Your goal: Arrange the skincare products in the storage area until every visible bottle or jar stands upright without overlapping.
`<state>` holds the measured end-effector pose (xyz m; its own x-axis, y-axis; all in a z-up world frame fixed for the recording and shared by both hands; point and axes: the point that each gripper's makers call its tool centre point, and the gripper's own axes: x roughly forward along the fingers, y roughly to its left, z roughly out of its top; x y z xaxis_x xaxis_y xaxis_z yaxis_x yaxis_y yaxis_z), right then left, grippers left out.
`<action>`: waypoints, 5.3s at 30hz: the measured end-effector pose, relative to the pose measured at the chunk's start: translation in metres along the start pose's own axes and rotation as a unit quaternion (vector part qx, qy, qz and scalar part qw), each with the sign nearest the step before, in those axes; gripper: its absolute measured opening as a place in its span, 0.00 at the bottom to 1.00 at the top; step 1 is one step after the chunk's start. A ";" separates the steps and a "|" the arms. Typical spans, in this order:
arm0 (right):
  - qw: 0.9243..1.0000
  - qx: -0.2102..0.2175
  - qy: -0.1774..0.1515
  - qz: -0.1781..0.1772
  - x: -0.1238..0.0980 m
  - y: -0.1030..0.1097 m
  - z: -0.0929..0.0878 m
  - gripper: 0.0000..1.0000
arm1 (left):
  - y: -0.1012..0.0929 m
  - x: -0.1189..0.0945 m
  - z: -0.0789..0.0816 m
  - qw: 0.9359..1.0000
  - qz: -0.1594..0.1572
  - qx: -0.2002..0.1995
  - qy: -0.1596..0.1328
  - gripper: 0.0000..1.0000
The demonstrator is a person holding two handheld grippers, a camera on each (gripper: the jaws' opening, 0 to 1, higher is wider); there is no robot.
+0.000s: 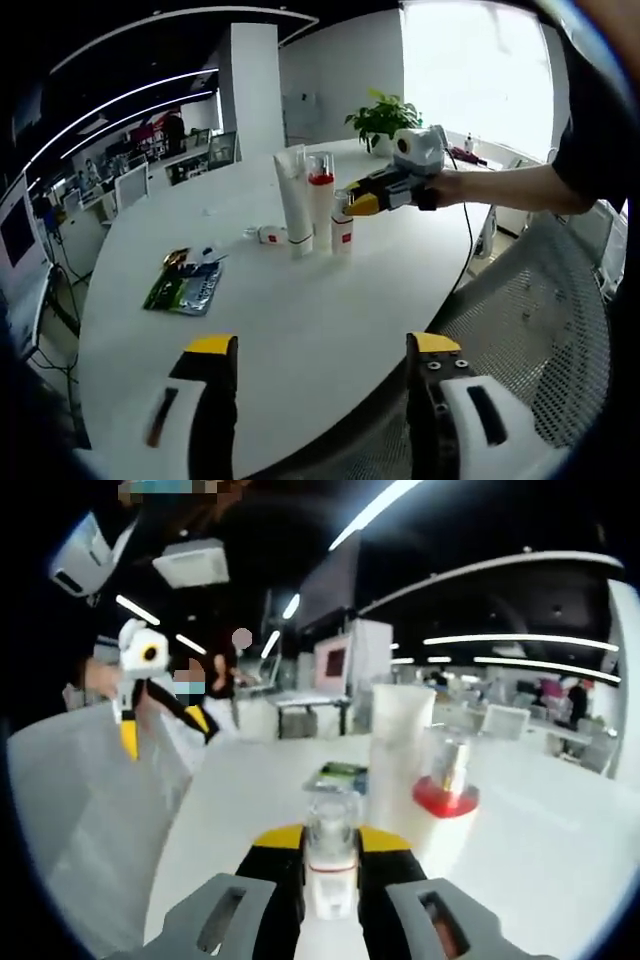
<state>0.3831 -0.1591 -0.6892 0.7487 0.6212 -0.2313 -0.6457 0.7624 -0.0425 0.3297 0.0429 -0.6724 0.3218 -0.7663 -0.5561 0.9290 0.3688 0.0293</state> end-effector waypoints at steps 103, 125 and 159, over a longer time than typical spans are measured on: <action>0.978 0.135 0.076 -0.141 -0.012 0.002 -0.047 0.28 | 0.000 0.000 -0.006 1.000 0.001 0.022 0.014 0.57; 0.963 0.158 0.119 -0.183 -0.014 0.108 0.029 0.62 | 0.016 -0.001 -0.011 0.998 0.048 0.035 0.038 0.63; 0.949 0.110 0.101 -0.278 -0.047 0.093 0.047 0.77 | 0.021 0.000 -0.007 0.998 0.035 -0.051 0.017 0.83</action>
<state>0.2947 -0.1084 -0.6371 0.9057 0.0816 -0.4160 -0.0958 0.9953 -0.0135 0.3475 0.0542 -0.6772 0.3779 -0.7194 -0.5828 0.8802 0.4743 -0.0148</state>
